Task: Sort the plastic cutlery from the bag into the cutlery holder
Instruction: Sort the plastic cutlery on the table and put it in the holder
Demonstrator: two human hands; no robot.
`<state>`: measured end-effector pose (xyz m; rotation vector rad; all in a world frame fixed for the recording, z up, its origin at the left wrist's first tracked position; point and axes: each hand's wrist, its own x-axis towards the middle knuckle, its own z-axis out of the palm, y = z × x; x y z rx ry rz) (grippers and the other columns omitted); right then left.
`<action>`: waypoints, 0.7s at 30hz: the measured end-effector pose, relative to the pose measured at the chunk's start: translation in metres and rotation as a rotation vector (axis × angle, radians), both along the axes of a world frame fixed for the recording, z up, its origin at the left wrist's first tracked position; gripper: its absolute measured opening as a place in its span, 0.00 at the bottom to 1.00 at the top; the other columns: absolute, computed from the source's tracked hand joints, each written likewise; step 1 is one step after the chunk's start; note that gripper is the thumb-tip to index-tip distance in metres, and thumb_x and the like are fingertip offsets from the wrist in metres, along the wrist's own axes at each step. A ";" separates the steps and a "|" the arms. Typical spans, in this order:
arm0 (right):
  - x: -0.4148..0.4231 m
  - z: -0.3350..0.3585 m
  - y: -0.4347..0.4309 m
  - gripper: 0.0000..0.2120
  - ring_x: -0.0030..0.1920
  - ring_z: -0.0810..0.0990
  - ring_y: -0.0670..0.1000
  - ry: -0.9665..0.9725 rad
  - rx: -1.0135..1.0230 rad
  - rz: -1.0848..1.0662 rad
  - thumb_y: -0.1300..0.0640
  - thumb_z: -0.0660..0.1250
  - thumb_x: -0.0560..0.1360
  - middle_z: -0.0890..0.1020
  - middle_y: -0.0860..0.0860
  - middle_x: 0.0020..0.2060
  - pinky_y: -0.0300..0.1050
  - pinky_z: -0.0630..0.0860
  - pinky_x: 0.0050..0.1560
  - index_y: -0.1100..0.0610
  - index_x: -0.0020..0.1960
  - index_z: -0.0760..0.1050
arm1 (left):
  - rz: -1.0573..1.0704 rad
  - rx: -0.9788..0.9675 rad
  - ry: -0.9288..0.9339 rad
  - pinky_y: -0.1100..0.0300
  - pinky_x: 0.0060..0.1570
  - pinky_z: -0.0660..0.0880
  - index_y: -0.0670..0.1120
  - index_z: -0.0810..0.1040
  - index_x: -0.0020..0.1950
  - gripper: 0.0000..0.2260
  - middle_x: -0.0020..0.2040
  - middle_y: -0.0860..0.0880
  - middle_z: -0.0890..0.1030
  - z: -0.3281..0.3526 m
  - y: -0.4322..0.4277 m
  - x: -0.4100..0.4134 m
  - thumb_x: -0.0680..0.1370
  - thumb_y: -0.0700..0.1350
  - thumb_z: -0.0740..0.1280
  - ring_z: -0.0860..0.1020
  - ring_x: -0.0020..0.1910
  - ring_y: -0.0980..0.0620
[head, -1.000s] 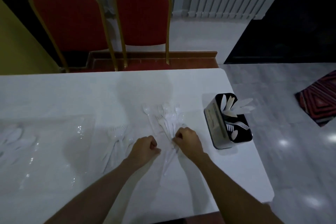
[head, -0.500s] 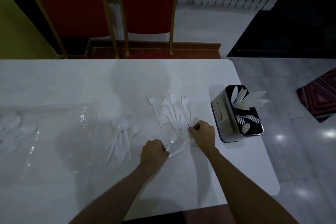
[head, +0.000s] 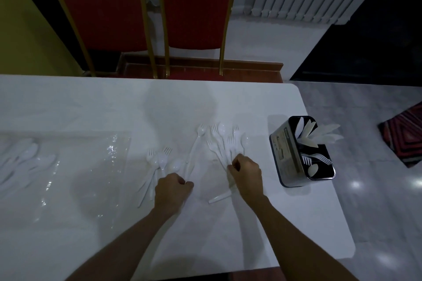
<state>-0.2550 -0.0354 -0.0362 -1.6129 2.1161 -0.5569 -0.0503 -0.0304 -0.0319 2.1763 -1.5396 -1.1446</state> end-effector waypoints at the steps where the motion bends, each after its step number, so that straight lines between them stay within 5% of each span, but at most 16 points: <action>1: 0.004 -0.004 0.001 0.07 0.34 0.77 0.52 0.078 -0.018 0.097 0.60 0.72 0.73 0.79 0.55 0.35 0.40 0.72 0.34 0.61 0.41 0.75 | 0.028 0.007 0.012 0.63 0.27 0.60 0.49 0.64 0.23 0.18 0.20 0.53 0.66 -0.001 -0.001 0.000 0.68 0.45 0.70 0.65 0.22 0.55; 5: 0.019 -0.006 0.002 0.09 0.42 0.79 0.55 0.111 0.071 0.246 0.55 0.70 0.75 0.80 0.55 0.43 0.45 0.74 0.41 0.61 0.48 0.76 | 0.098 0.017 0.070 0.62 0.34 0.69 0.46 0.77 0.37 0.06 0.32 0.52 0.79 -0.002 -0.007 -0.001 0.69 0.46 0.70 0.78 0.34 0.51; 10: 0.022 -0.010 -0.005 0.17 0.49 0.79 0.56 0.043 -0.013 0.012 0.52 0.67 0.77 0.78 0.57 0.53 0.50 0.80 0.49 0.60 0.61 0.73 | 0.108 -0.082 0.099 0.63 0.36 0.70 0.45 0.76 0.44 0.07 0.36 0.49 0.80 -0.004 -0.005 0.008 0.70 0.42 0.72 0.78 0.36 0.52; 14: 0.015 -0.019 -0.007 0.18 0.47 0.79 0.56 0.187 0.012 0.142 0.63 0.68 0.76 0.78 0.59 0.51 0.46 0.80 0.44 0.61 0.65 0.73 | 0.063 -0.095 0.090 0.70 0.31 0.66 0.44 0.78 0.43 0.04 0.34 0.52 0.79 -0.005 -0.003 0.011 0.70 0.41 0.71 0.75 0.32 0.58; 18: 0.019 -0.028 0.006 0.33 0.38 0.79 0.52 0.262 0.058 0.332 0.63 0.82 0.61 0.80 0.56 0.44 0.41 0.80 0.32 0.61 0.64 0.75 | 0.069 -0.128 0.114 0.68 0.32 0.67 0.44 0.77 0.42 0.03 0.34 0.51 0.79 -0.006 -0.002 0.011 0.70 0.39 0.71 0.76 0.34 0.53; 21: 0.019 -0.024 0.010 0.25 0.43 0.78 0.53 0.232 0.030 0.375 0.60 0.73 0.72 0.78 0.57 0.47 0.40 0.74 0.35 0.59 0.68 0.73 | 0.069 -0.137 0.123 0.64 0.34 0.69 0.44 0.77 0.41 0.04 0.34 0.50 0.79 -0.009 -0.002 0.011 0.70 0.39 0.70 0.76 0.35 0.51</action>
